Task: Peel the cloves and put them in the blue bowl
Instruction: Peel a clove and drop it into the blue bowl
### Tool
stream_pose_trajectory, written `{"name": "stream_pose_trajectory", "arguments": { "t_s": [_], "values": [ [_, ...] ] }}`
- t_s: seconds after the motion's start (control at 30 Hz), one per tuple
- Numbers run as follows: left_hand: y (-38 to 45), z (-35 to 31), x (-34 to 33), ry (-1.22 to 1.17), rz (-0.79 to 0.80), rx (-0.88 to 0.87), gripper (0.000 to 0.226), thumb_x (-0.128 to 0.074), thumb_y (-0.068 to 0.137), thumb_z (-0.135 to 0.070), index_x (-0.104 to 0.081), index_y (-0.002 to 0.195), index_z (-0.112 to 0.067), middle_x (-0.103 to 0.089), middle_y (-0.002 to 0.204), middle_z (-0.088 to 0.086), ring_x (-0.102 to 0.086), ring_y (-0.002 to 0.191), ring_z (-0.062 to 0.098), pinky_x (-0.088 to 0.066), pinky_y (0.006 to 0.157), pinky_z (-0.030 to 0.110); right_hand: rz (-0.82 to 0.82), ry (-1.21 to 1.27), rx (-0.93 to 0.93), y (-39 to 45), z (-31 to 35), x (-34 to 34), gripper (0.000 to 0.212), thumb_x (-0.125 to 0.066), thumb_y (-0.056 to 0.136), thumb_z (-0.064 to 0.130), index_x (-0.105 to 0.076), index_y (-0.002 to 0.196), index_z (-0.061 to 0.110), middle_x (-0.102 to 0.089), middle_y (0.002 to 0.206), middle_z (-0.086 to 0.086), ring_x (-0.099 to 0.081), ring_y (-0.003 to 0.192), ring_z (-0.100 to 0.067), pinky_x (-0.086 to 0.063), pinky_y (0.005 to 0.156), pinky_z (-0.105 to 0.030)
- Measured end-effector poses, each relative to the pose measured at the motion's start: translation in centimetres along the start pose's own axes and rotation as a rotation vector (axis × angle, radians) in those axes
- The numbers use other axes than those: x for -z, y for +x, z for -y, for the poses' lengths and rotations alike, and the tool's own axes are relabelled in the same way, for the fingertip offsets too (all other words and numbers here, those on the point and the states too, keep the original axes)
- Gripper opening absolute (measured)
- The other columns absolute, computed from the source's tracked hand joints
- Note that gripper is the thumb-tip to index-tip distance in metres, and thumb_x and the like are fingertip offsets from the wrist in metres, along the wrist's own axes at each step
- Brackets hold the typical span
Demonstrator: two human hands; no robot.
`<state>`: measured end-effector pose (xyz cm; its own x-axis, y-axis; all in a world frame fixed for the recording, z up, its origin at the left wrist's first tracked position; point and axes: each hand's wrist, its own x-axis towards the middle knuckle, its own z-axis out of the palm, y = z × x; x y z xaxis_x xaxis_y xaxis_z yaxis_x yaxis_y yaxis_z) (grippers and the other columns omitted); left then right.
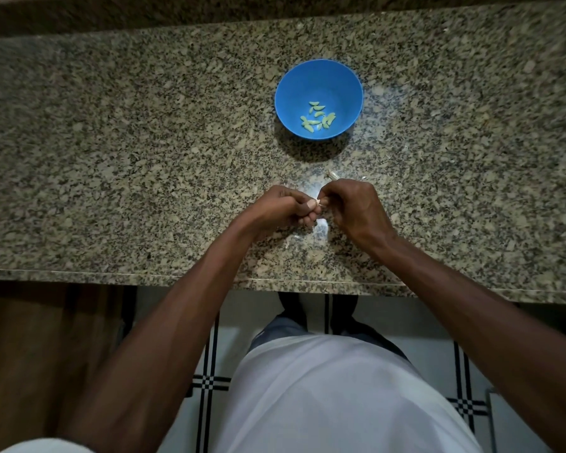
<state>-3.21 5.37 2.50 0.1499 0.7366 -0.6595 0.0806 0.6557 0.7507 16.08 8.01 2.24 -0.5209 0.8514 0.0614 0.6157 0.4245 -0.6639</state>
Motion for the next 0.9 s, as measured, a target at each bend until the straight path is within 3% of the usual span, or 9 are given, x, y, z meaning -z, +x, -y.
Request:
{"name": "stream_pose_trajectory", "arguments": {
  "t_s": [0.17,0.3,0.4,0.53,0.7,0.9],
  "values": [
    [-0.3,0.4,-0.6,-0.288,0.066,0.131,0.018,-0.05,0.104,-0.003,-0.068,0.1,-0.001,-0.066,0.085,0.004,-0.06,0.074,0.01,-0.053,0.066,0.018,-0.025,0.001,0.03,0.2,0.0,0.2,0.018,-0.068,0.088,-0.011,-0.075,0.096,0.005,-0.074,0.089,-0.007,-0.067,0.079,-0.02,-0.058,0.072,-0.04],
    [-0.6,0.8,-0.5,-0.425,0.042,0.145,0.019,-0.049,0.106,-0.007,-0.066,0.108,0.001,-0.064,0.09,0.005,-0.058,0.076,0.01,-0.054,0.067,0.018,-0.016,0.082,-0.03,0.2,0.4,0.1,0.014,-0.07,0.092,-0.004,-0.077,0.096,0.007,-0.076,0.088,-0.003,-0.07,0.076,-0.011,-0.06,0.07,-0.031],
    [-0.8,1.6,-0.2,-0.177,-0.064,0.05,0.025,-0.052,0.107,-0.013,-0.069,0.107,0.005,-0.069,0.088,0.01,-0.062,0.077,0.016,-0.053,0.071,0.026,0.035,0.18,-0.172,0.2,0.5,-0.2,0.014,-0.067,0.097,0.003,-0.079,0.097,0.01,-0.076,0.083,0.002,-0.069,0.067,-0.004,-0.06,0.061,-0.024],
    [-1.2,2.1,-0.2,0.313,-0.319,-0.308,0.016,-0.068,0.1,-0.023,-0.075,0.106,-0.01,-0.077,0.096,0.002,-0.074,0.089,0.016,-0.061,0.081,0.032,0.062,0.2,-0.241,0.3,0.5,-0.4,0.012,-0.068,0.098,0.009,-0.079,0.097,0.012,-0.075,0.079,0.004,-0.07,0.066,-0.003,-0.061,0.062,-0.026],
    [-1.3,2.0,-0.5,0.493,-0.379,-0.463,0.015,-0.08,0.089,-0.016,-0.08,0.104,-0.013,-0.078,0.094,-0.005,-0.073,0.083,0.0,-0.06,0.077,0.02,0.114,0.139,-0.204,0.7,0.8,0.0,0.011,-0.068,0.098,0.008,-0.078,0.093,0.009,-0.075,0.079,-0.003,-0.071,0.066,-0.014,-0.063,0.062,-0.042],
    [-0.9,1.9,-1.0,0.606,-0.474,-0.468,0.012,-0.076,0.093,-0.014,-0.08,0.104,-0.011,-0.078,0.089,-0.002,-0.072,0.074,0.001,-0.059,0.069,0.016,0.099,0.019,-0.103,1.1,0.8,-0.3,0.008,-0.07,0.094,0.003,-0.075,0.089,0.007,-0.072,0.075,-0.006,-0.065,0.063,-0.014,-0.059,0.055,-0.042]
  ]
}}
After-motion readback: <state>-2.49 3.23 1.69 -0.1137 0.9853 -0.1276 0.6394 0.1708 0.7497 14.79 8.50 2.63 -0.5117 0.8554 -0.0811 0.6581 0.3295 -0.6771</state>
